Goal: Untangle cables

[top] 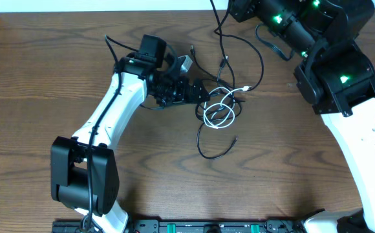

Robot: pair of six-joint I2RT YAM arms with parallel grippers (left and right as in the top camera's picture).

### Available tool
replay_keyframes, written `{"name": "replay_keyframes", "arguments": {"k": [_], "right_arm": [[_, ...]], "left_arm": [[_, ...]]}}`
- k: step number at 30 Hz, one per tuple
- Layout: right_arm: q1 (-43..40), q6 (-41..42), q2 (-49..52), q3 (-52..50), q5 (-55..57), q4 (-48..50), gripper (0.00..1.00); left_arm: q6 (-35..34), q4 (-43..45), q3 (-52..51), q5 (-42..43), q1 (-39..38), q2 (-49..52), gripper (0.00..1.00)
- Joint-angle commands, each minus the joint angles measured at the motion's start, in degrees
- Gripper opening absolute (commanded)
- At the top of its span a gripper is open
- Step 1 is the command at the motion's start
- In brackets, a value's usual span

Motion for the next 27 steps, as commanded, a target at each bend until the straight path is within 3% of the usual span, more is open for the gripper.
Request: {"name": "replay_keyframes", "arguments": {"k": [1, 8, 13, 17, 21, 27], "right_arm": [[-0.22, 3.04, -0.90, 0.79, -1.03, -0.09, 0.01], [-0.17, 3.06, -0.90, 0.81, -1.03, -0.33, 0.01], [-0.17, 3.06, -0.90, 0.81, -1.05, -1.27, 0.01], [-0.17, 3.04, -0.90, 0.81, -1.05, -1.99, 0.01], [-0.17, 3.02, -0.90, 0.79, -1.03, -3.08, 0.01], [-0.17, 2.99, -0.90, 0.79, -1.03, -3.74, 0.01]], "left_arm": [[-9.94, -1.27, -0.39, -5.88, -1.81, 0.31, 0.98], [-20.79, -1.07, -2.10, -19.28, -6.78, 0.42, 0.98], [-22.77, 2.62, -3.28, -25.70, -8.09, 0.46, 0.98], [-22.32, 3.61, -4.13, -24.98, -8.26, 1.81, 0.98], [-14.05, 4.63, -4.13, -17.64, -9.29, 3.78, 0.98], [-16.46, 6.47, -4.13, -17.16, -11.69, 6.99, 0.98]]}}
